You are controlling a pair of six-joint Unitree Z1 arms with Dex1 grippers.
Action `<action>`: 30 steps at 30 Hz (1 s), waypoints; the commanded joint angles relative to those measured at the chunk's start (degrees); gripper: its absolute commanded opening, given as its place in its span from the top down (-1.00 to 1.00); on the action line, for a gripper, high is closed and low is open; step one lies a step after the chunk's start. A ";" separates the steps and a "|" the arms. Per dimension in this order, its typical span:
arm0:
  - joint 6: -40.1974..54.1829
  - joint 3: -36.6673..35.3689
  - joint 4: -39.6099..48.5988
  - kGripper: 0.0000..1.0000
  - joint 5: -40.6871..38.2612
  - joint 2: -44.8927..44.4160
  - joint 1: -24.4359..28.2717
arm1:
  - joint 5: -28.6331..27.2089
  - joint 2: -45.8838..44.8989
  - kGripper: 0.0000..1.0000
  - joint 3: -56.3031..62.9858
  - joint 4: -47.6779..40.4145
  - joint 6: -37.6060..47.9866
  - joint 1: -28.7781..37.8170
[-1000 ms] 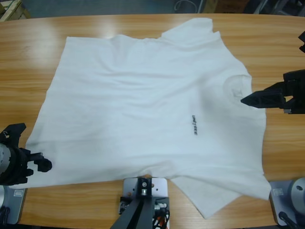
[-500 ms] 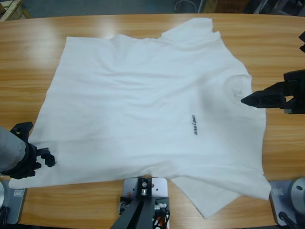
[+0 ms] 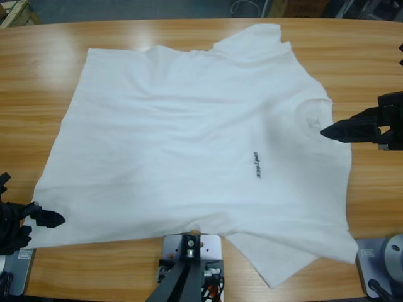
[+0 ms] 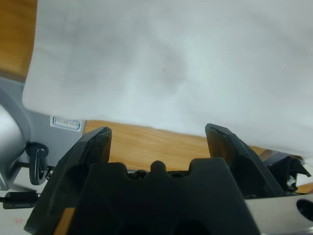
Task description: Fold clothes
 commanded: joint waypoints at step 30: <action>14.92 -1.98 -1.27 -0.91 11.11 13.40 15.79 | 0.20 -1.20 -0.86 2.26 -0.88 -0.28 0.52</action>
